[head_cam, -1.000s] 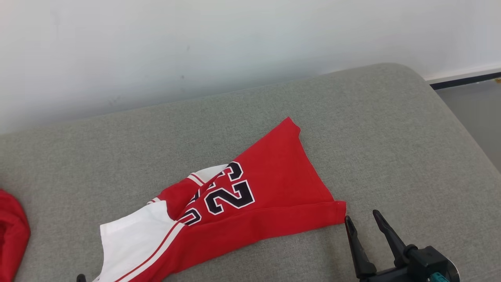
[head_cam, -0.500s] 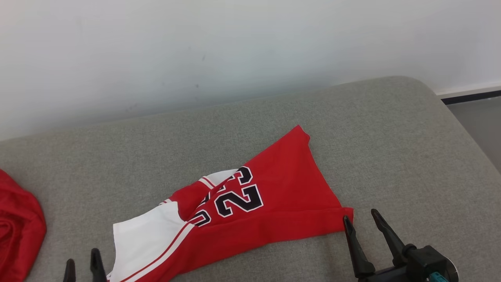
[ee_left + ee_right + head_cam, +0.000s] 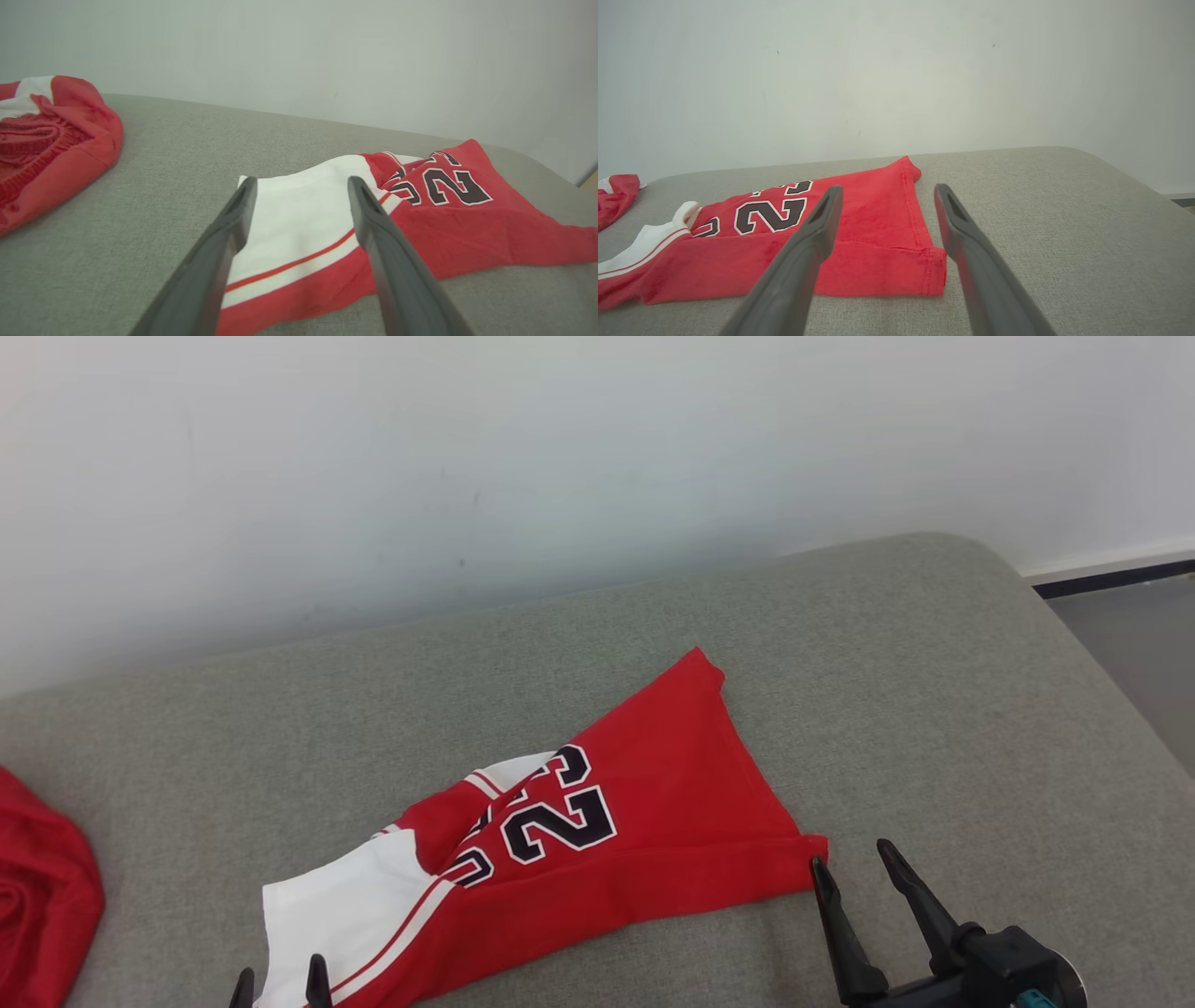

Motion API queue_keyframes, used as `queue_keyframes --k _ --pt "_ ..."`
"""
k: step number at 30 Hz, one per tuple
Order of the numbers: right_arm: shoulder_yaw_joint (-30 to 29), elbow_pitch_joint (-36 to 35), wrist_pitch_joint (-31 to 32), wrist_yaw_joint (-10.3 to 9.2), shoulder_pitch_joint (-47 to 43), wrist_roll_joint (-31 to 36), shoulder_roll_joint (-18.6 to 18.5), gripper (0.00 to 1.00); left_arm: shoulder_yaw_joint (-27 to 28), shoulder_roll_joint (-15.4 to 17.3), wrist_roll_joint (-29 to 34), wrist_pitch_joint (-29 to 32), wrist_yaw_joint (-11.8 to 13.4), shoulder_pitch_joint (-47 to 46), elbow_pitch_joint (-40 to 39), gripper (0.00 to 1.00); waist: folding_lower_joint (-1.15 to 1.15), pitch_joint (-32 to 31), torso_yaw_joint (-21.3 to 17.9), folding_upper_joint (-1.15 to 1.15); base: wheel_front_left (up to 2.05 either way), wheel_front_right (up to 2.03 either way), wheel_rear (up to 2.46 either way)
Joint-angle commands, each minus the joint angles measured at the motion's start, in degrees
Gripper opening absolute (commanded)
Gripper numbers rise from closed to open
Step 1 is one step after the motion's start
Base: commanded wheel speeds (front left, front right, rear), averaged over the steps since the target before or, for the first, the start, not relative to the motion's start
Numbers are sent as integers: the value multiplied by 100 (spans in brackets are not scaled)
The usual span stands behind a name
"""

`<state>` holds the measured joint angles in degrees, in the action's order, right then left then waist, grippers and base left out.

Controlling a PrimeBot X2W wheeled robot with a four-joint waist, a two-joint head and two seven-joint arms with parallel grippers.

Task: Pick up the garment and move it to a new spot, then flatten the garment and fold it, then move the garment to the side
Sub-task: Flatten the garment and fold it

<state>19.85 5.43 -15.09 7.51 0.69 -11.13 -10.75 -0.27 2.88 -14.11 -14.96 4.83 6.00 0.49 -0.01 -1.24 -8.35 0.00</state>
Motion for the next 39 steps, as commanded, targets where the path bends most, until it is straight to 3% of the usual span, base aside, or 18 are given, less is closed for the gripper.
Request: queue_keyframes --k 1,10,25,35,39 --pt "36 3 0 -4 -4 -32 -29 100 30 56 111 -24 -6 -229 428 100 1 19 -66 0 0 0 0" --pt "44 5 1 -4 42 -42 -57 100 116 633 177 485 -116 -1367 1806 100 1 194 -228 0 0 0 0" --pt "29 -21 0 -4 174 10 -30 100 -173 1390 -6 2777 -720 -2820 2923 100 1 571 -334 0 0 0 0" --pt "8 -41 1 -4 381 14 72 100 -330 1523 153 3215 -561 -3017 2851 100 1 1016 -436 0 0 0 0" --pt "-12 -38 1 -4 446 22 86 100 -351 1525 175 3345 -387 -2870 2751 100 1 1080 -447 0 0 0 0"
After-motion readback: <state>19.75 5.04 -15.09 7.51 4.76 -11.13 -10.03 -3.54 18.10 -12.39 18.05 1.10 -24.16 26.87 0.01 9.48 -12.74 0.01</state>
